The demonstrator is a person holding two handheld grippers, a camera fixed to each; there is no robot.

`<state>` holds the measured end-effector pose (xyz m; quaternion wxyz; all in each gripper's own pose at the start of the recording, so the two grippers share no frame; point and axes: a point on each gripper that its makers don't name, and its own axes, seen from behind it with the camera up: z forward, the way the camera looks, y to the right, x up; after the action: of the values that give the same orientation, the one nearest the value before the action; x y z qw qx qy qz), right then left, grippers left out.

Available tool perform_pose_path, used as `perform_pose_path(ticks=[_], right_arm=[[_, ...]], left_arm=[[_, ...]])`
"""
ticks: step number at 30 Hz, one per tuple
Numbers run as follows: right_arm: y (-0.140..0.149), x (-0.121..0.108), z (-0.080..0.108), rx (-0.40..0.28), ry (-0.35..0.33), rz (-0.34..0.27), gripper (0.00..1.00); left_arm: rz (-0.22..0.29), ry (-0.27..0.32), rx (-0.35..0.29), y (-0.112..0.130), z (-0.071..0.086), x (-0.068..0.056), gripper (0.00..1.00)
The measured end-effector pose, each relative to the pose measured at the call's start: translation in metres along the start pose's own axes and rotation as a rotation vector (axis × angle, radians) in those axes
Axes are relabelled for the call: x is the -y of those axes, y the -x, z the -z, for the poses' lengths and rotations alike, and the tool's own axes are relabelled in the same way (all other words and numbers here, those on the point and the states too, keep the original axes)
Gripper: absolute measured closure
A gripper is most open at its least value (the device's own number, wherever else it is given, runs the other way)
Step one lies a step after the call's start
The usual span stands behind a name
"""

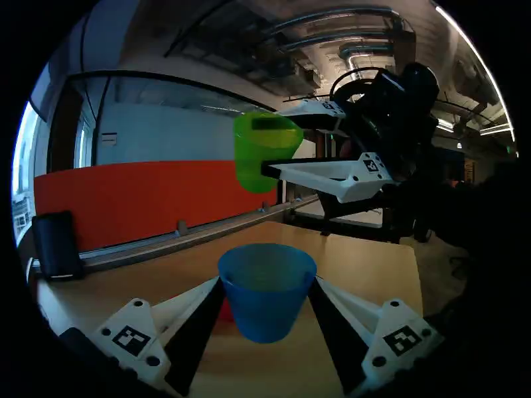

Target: Pour water

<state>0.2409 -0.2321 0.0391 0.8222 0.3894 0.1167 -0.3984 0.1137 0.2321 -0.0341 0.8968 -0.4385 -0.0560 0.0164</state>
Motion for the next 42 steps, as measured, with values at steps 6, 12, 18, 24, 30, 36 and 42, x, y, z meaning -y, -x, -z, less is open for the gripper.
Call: perform_pose_path(ticks=[6,12,18,24,30,36,42], right_arm=[[-0.004,-0.002,-0.004,0.000,0.005,0.070,0.10],[-0.007,-0.004,-0.008,0.001,0.008,0.137,0.10],[-0.007,-0.008,-0.011,0.010,0.018,0.202,0.10],[-0.008,-0.011,-0.012,0.018,0.024,0.250,0.10],[-0.010,-0.016,-0.013,0.018,0.035,0.286,0.10],[-0.011,-0.020,-0.012,0.016,0.049,0.321,0.10],[-0.014,-0.023,-0.012,0.008,0.057,0.340,0.10]], left_arm=[[-0.003,0.006,0.002,0.000,-0.001,-0.003,0.14],[-0.008,0.008,0.001,-0.001,-0.002,-0.004,0.15],[-0.005,0.015,-0.002,-0.003,-0.003,-0.006,0.15],[-0.011,0.015,-0.002,-0.004,-0.004,-0.006,0.15],[-0.013,0.015,-0.004,-0.005,-0.004,-0.006,0.15],[-0.013,0.017,-0.004,-0.005,-0.004,-0.007,0.15],[-0.016,0.017,-0.002,-0.005,-0.003,-0.006,0.15]])
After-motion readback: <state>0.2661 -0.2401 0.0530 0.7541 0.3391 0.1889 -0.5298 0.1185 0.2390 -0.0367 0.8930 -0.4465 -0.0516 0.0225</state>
